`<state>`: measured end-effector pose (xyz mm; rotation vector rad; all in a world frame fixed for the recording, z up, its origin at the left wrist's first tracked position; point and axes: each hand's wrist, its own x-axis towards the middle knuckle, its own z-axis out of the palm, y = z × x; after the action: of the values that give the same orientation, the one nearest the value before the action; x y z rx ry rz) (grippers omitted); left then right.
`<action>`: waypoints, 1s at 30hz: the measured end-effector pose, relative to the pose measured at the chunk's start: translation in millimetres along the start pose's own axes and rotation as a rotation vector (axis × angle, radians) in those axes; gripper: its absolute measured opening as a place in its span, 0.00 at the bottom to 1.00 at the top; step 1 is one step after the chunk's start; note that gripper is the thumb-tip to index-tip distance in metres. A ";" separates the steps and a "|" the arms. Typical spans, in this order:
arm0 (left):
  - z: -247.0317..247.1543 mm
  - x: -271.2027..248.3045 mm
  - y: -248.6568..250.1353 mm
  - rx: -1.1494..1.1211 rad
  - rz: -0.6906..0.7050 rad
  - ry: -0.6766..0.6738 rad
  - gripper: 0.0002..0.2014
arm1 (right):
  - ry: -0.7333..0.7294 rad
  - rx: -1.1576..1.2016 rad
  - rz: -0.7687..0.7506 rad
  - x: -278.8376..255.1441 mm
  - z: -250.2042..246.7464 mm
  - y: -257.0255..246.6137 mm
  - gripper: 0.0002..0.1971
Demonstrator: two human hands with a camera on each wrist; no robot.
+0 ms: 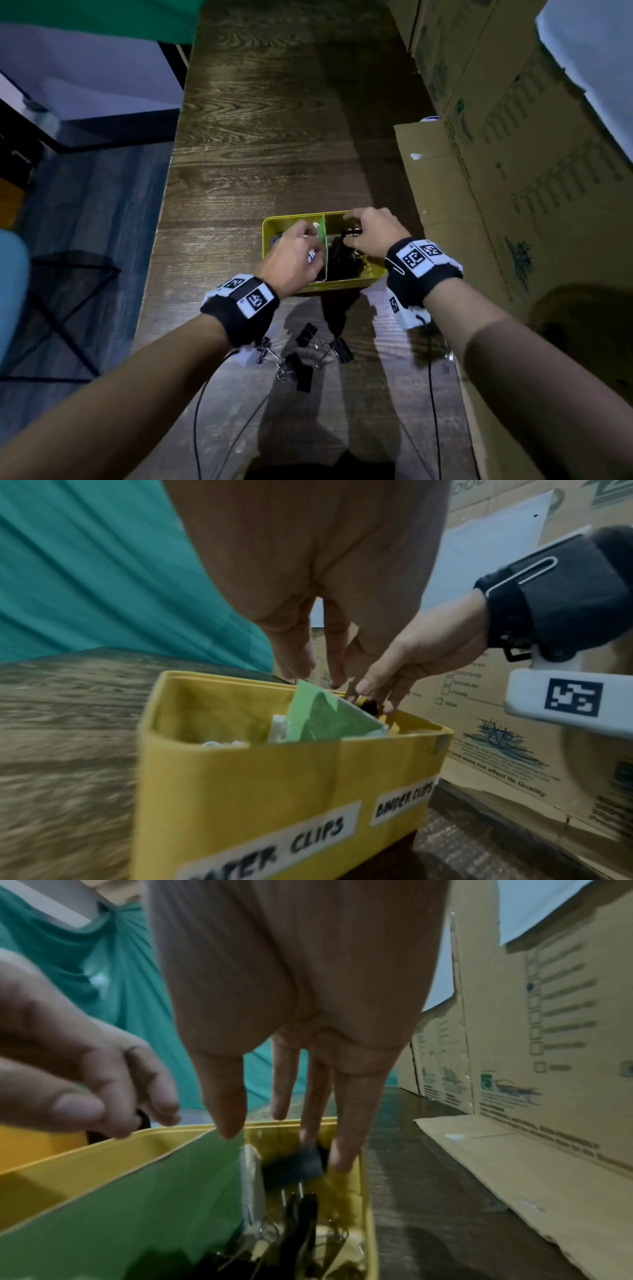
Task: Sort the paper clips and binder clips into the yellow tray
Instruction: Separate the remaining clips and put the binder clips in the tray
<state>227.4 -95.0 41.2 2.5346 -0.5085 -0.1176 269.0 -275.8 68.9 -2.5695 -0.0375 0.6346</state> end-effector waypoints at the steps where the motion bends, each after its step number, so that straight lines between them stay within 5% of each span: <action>1: -1.4 -5.6 -6.1 -0.006 0.007 0.001 0.06 | -0.007 -0.037 -0.016 -3.1 1.0 -3.8 0.25; 7: -16.4 -45.9 -35.8 -0.013 0.144 -0.141 0.05 | 0.105 -0.062 -0.249 -34.4 20.0 -22.4 0.13; 11: -15.6 -83.9 -59.6 0.052 0.075 -0.515 0.14 | -0.165 0.081 -0.317 -62.3 53.4 -15.3 0.08; 15: 2.4 -121.3 -66.7 0.248 -0.026 -0.767 0.30 | -0.379 -0.091 -0.240 -80.7 99.5 7.9 0.21; 19: 23.2 -142.6 -61.7 0.319 -0.037 -0.757 0.28 | -0.396 -0.239 -0.158 -95.0 132.3 28.0 0.34; 26: 21.8 -151.8 -80.1 0.143 -0.144 -0.596 0.19 | -0.310 -0.146 -0.095 -109.3 143.1 43.6 0.25; 30: 12.0 -151.3 -92.9 -0.237 -0.390 -0.397 0.12 | -0.238 0.070 -0.030 -110.1 130.6 52.4 0.18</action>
<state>116.1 28.9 -21.6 2.3465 -0.1257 -0.7876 108.1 -278.0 -9.0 -2.4096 -0.1313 0.9109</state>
